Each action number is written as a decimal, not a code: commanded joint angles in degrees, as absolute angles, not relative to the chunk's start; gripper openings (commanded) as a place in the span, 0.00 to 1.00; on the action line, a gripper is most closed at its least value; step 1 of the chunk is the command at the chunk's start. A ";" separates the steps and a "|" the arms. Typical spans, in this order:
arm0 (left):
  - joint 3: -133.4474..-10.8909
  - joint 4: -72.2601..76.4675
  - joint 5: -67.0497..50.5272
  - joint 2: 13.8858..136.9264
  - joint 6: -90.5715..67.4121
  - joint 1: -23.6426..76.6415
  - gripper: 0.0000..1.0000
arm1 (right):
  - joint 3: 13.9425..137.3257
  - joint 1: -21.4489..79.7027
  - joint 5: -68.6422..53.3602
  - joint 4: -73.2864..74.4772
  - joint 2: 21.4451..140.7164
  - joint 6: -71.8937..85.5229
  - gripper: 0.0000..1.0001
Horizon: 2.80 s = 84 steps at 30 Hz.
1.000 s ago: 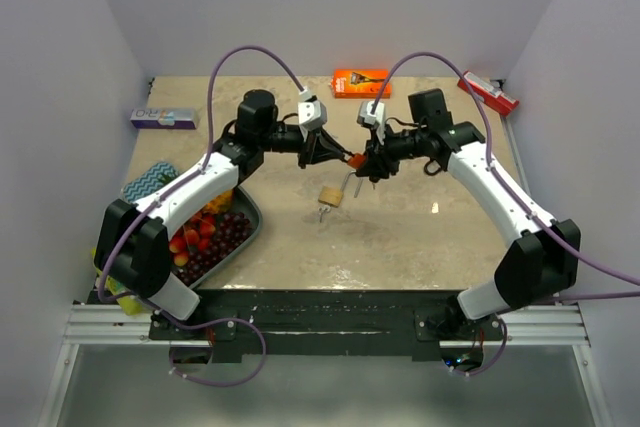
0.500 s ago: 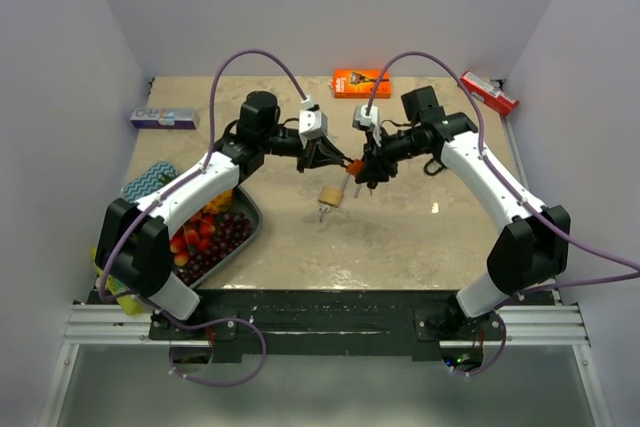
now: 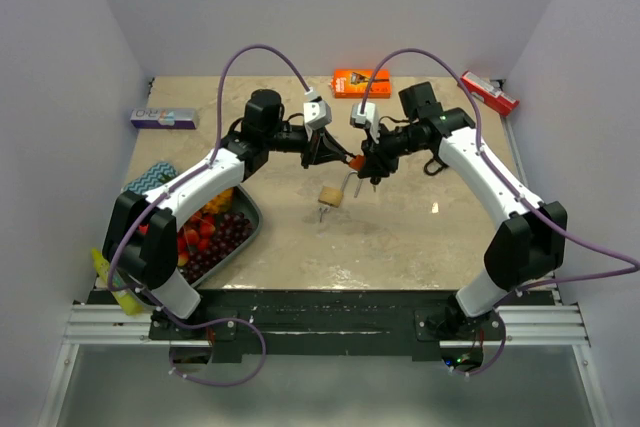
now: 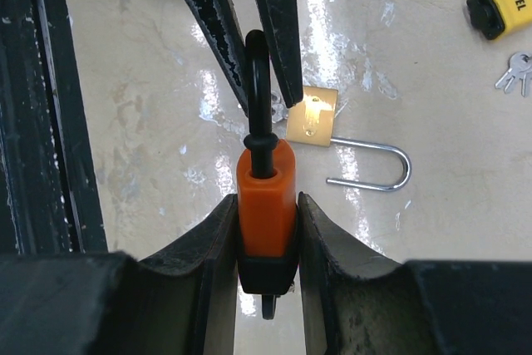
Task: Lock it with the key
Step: Lock the lock.
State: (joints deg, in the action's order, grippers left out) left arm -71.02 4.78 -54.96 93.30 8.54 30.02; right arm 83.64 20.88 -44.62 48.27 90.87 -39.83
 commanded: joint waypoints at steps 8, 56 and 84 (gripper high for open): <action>-70.40 11.42 -59.23 94.31 -2.80 35.51 0.00 | 93.51 25.05 -55.53 42.88 92.63 -45.79 0.00; -55.02 18.63 -67.49 95.01 7.47 41.57 0.00 | 99.49 30.23 -67.85 27.94 95.36 -43.67 0.00; -65.21 9.67 -59.59 86.22 4.75 28.30 0.00 | 89.12 19.60 -60.56 47.80 89.74 -44.91 0.72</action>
